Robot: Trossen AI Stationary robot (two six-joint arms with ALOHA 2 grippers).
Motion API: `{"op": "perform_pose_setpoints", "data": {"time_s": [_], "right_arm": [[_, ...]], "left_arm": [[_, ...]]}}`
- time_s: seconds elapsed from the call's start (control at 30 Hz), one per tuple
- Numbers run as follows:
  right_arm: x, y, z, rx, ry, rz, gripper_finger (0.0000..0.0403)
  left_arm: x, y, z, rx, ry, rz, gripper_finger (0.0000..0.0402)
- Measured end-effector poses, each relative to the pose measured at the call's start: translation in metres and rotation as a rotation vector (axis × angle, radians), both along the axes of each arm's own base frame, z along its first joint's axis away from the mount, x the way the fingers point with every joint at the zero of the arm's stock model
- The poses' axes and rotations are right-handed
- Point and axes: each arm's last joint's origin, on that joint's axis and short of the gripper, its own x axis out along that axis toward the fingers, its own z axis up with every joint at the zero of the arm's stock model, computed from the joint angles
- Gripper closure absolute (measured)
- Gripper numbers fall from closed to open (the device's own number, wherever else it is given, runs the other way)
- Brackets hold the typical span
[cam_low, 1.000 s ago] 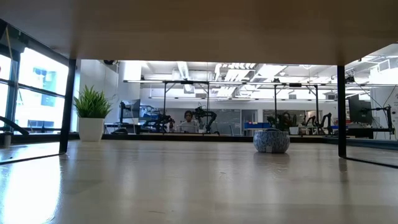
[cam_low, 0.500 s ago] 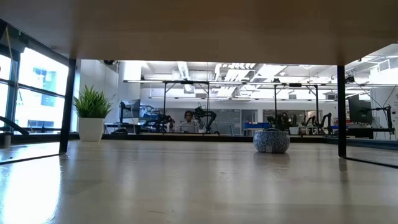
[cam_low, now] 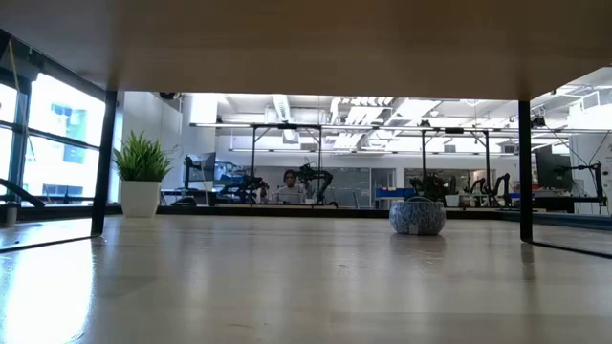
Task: Pick & Place candle stick holders
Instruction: Put the black candle holder on the shelf
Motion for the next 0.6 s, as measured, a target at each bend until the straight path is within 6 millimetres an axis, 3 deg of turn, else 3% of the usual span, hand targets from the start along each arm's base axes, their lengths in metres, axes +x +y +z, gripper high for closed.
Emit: {"op": "perform_pose_setpoints", "data": {"time_s": [0.6], "right_arm": [[0.0, 0.0, 0.0, -0.017, -0.002, -0.002, 0.0013]], "left_arm": [[-0.012, 0.005, 0.014, 0.047, -0.056, 0.038, 0.0232]]}}
